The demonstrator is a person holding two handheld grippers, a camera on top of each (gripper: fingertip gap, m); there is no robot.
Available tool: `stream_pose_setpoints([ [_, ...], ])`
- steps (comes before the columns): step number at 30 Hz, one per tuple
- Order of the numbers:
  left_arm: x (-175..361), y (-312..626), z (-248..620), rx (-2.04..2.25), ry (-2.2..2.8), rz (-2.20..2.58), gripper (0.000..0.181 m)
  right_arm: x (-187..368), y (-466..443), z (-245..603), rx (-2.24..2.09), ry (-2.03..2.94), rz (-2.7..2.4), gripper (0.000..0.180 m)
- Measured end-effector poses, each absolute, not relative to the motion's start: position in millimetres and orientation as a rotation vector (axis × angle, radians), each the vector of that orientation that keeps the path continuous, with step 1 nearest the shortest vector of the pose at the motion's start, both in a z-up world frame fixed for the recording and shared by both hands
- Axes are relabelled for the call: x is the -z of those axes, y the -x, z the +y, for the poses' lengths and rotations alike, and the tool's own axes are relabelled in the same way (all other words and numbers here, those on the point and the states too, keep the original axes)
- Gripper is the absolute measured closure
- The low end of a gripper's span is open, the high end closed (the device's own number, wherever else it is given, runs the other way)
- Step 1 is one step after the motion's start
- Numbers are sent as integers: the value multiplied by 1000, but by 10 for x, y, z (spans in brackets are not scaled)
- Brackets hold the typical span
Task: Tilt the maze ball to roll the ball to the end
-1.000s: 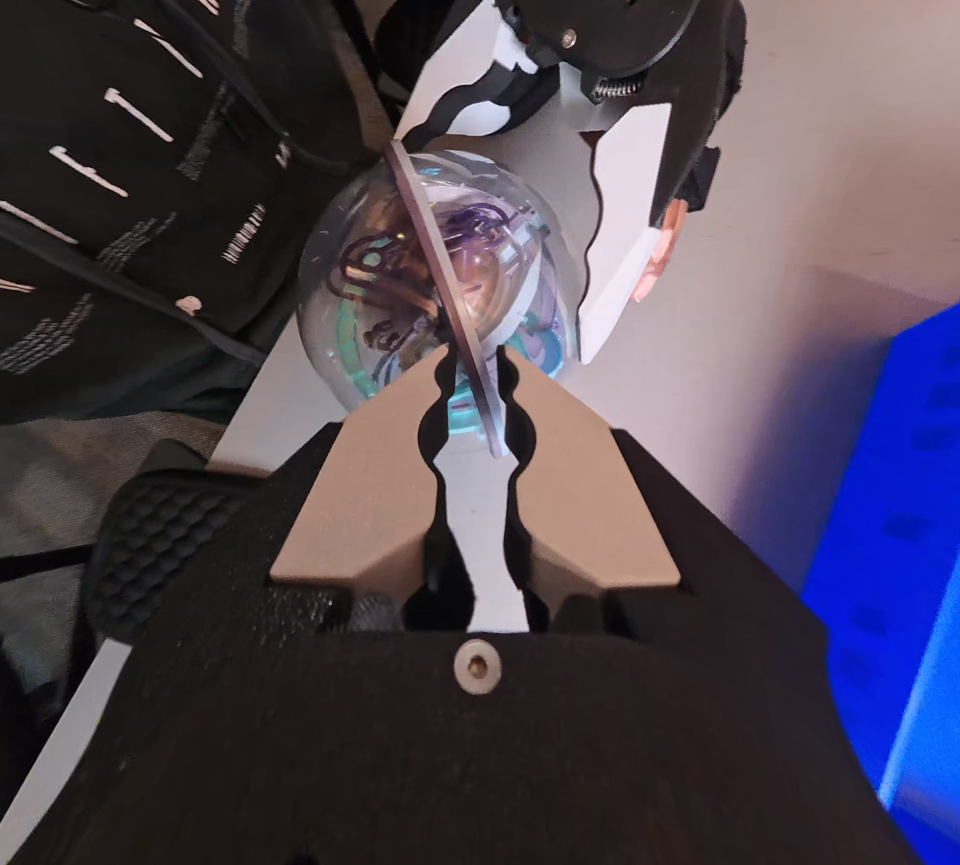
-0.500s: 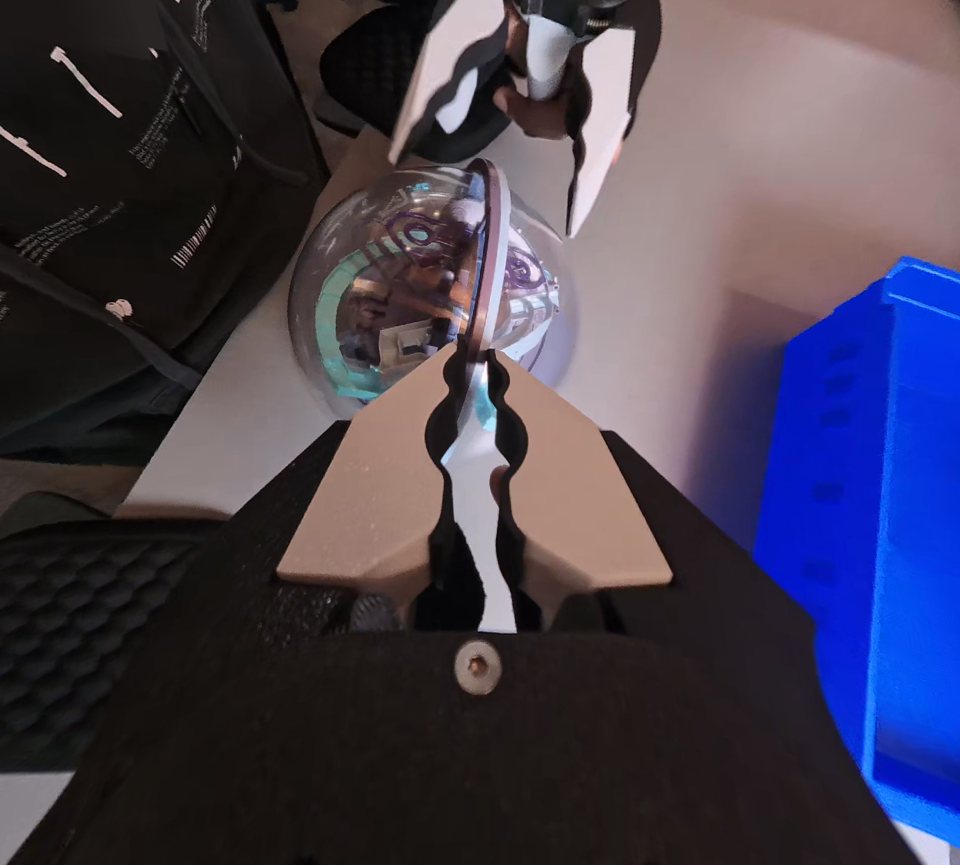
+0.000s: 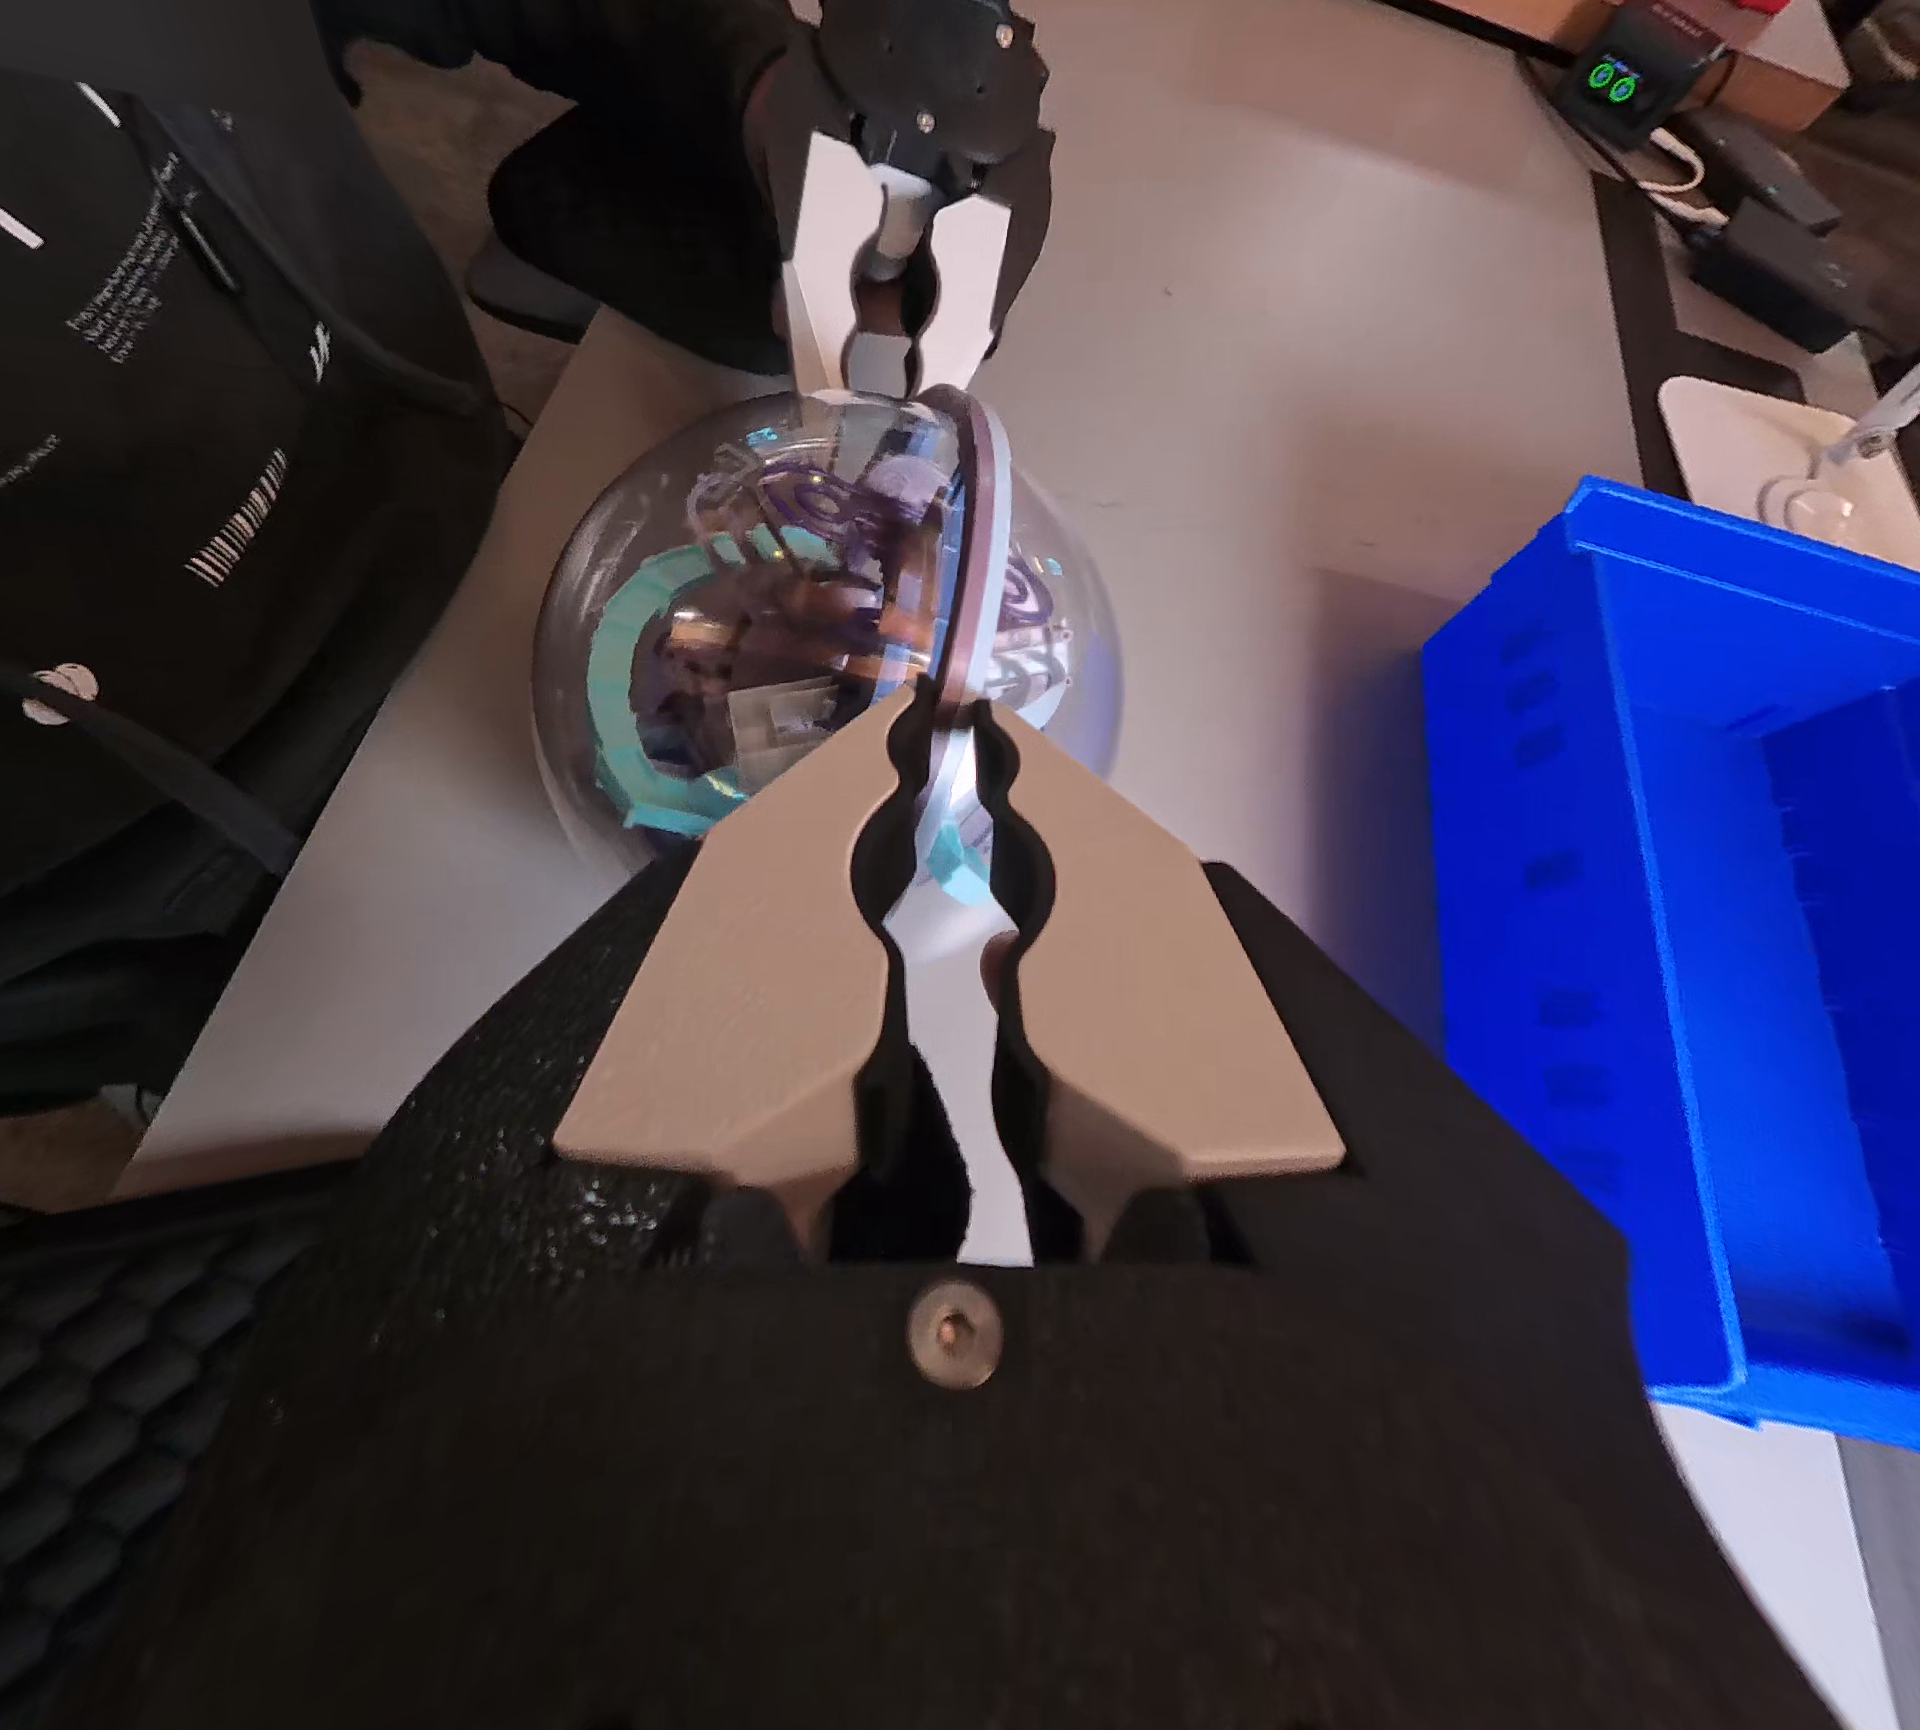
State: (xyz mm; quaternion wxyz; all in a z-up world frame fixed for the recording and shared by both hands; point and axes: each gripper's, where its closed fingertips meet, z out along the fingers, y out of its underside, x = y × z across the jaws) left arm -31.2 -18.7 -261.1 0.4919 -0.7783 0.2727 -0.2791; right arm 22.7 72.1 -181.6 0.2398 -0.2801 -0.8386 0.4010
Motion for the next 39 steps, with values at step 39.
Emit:
stream_pose_setpoints([
  [39, 2356, 624, 11, 372, 1817, 798, 174, 1880, -321, 752, -1117, 800, -1941, 174],
])
